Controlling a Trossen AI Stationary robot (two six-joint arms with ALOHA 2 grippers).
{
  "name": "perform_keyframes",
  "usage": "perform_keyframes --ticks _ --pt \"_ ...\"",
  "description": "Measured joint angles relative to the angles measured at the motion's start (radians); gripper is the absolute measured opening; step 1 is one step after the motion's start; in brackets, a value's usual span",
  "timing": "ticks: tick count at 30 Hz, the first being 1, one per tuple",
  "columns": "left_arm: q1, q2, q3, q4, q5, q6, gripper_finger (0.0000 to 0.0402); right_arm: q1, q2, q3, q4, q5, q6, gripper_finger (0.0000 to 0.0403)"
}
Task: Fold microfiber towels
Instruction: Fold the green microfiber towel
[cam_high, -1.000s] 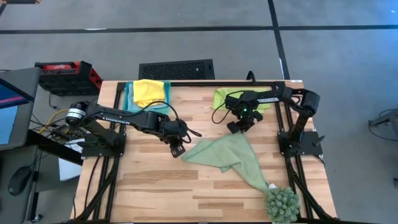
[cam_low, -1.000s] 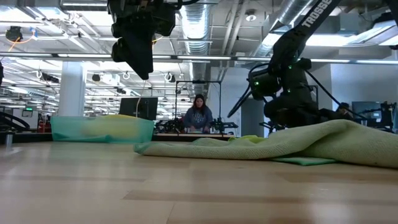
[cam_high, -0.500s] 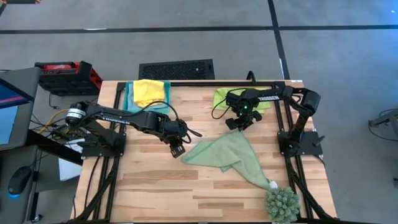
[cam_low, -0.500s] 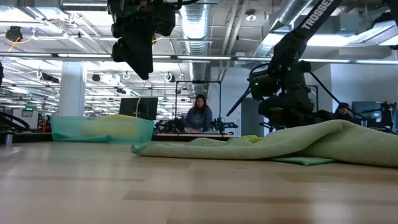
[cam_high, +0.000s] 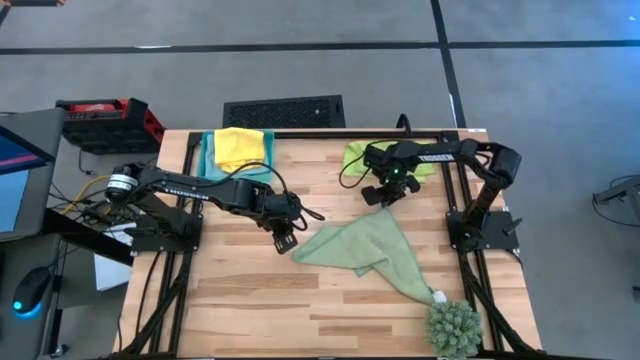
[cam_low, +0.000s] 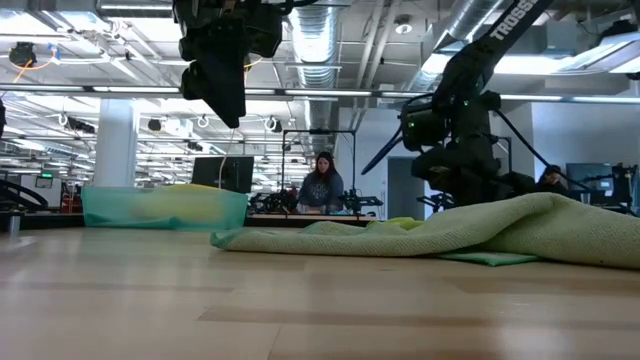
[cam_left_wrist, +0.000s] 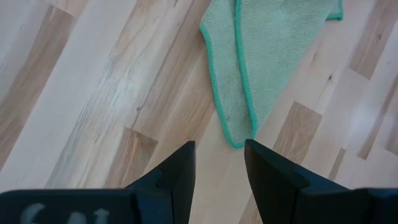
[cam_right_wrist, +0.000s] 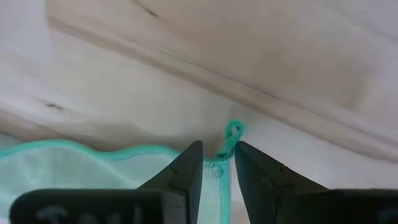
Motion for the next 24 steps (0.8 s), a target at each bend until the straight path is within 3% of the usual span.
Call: perform_keyframes --ticks 24 --pt "0.0 0.0 0.0 0.0 0.0 0.0 0.013 0.085 0.002 0.0 0.0 0.128 0.036 0.0118"
